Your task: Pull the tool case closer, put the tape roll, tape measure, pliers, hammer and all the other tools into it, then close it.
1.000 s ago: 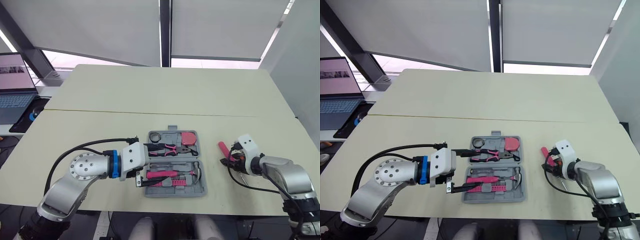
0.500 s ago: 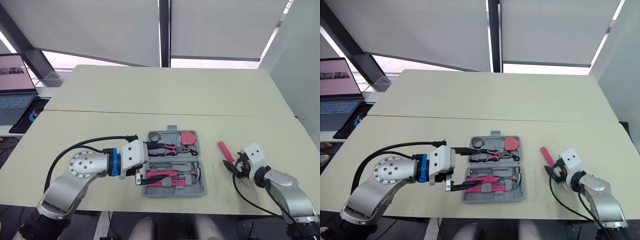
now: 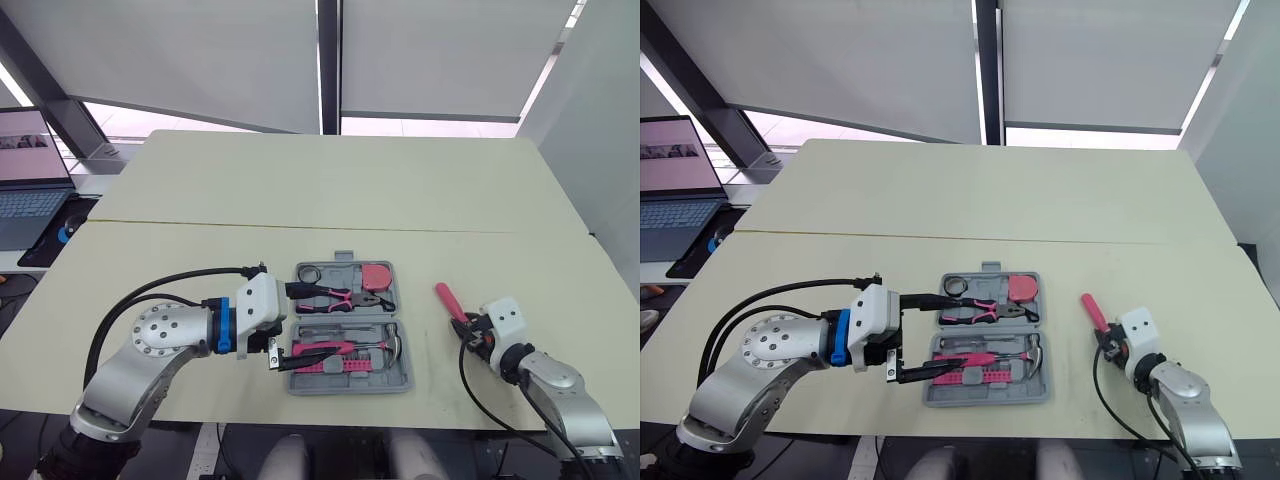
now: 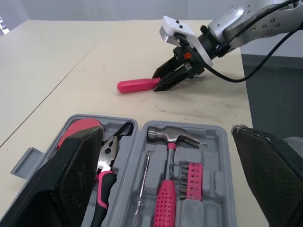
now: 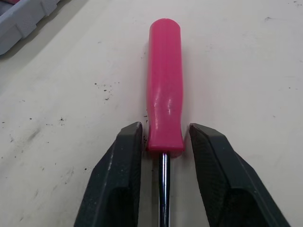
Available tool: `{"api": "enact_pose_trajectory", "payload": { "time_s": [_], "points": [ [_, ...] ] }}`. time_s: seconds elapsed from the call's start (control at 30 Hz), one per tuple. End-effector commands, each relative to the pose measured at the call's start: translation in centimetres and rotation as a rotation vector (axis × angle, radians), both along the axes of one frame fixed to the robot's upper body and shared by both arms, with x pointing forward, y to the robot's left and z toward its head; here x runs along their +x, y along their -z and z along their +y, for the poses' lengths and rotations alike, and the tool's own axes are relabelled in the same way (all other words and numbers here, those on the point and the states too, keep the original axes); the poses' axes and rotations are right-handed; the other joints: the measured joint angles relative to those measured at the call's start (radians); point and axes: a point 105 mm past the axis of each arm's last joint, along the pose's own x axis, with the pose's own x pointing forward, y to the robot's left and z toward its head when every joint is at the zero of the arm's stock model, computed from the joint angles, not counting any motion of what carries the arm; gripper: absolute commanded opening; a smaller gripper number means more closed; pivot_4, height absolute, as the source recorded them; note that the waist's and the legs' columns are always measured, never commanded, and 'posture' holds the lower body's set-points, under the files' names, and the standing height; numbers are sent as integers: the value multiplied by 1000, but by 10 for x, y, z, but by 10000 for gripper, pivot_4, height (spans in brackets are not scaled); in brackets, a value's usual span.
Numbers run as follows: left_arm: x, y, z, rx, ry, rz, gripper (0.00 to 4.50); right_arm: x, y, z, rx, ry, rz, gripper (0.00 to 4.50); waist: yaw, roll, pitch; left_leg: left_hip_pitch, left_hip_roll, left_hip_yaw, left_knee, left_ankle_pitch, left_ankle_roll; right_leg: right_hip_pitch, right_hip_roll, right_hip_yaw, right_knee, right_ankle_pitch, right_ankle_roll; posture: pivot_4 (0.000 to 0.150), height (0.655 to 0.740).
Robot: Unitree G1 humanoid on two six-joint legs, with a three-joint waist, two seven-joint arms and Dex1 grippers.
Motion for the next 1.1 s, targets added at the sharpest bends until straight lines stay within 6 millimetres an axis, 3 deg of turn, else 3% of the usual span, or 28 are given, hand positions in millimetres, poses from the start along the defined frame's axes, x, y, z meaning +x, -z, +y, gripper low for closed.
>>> {"api": "enact_pose_trajectory", "payload": {
  "time_s": [0.03, 0.33, 0.47, 0.6, 0.8, 0.87, 0.97, 1.1],
  "points": [
    [-5, -13, 0, -57, 26, -53, 45000, -1, -6, 1, -8, -5, -35, 7277, 0, 0, 0, 0, 0, 0, 0, 0, 0, 0, 0, 0, 0, 0, 0, 1500, 7400],
    [-1, -21, 6, -85, 22, -37, 45000, 4, -15, -11, -38, 3, -56, 6999, 0, 0, 0, 0, 0, 0, 0, 0, 0, 0, 0, 0, 0, 0, 0, 1500, 7400],
    [6, -24, 14, -75, -11, -54, 45000, 9, -29, -16, -69, -24, -88, 6999, 0, 0, 0, 0, 0, 0, 0, 0, 0, 0, 0, 0, 0, 0, 0, 1500, 7400],
    [6, -17, 27, -23, -32, -48, 45000, 10, -53, -8, -111, -138, -135, 6999, -1, 1, 0, 0, 0, 0, 0, 0, 0, 0, 0, 0, 0, 0, 0, 1500, 7400],
    [3, 2, 69, 113, -124, -17, 45000, 2, -90, 32, -201, -386, -168, 6999, -1, 2, 1, 0, 1, 0, 0, 0, 0, -1, 1, 0, 0, 0, 0, 1500, 7400],
    [-5, 12, 89, 167, -163, 15, 45000, -15, -101, 60, -232, -560, -129, 6999, -1, 3, 2, 0, 1, -1, 0, 0, 0, 0, 1, -1, -1, 0, 0, 1500, 7400],
    [-16, 24, 107, 238, -173, 44, 45000, -40, -100, 81, -306, -757, -25, 6999, 0, 3, 2, -1, 1, -1, -1, 0, 0, -1, 0, -1, -2, 0, 0, 1500, 7400],
    [-26, 32, 113, 302, -132, 55, 45000, -63, -91, 97, -408, -946, 70, 6999, 11, 2, 3, -1, 0, -2, -1, 0, 0, 0, -1, -3, -4, 0, 0, 1500, 7400]
  ]
}}
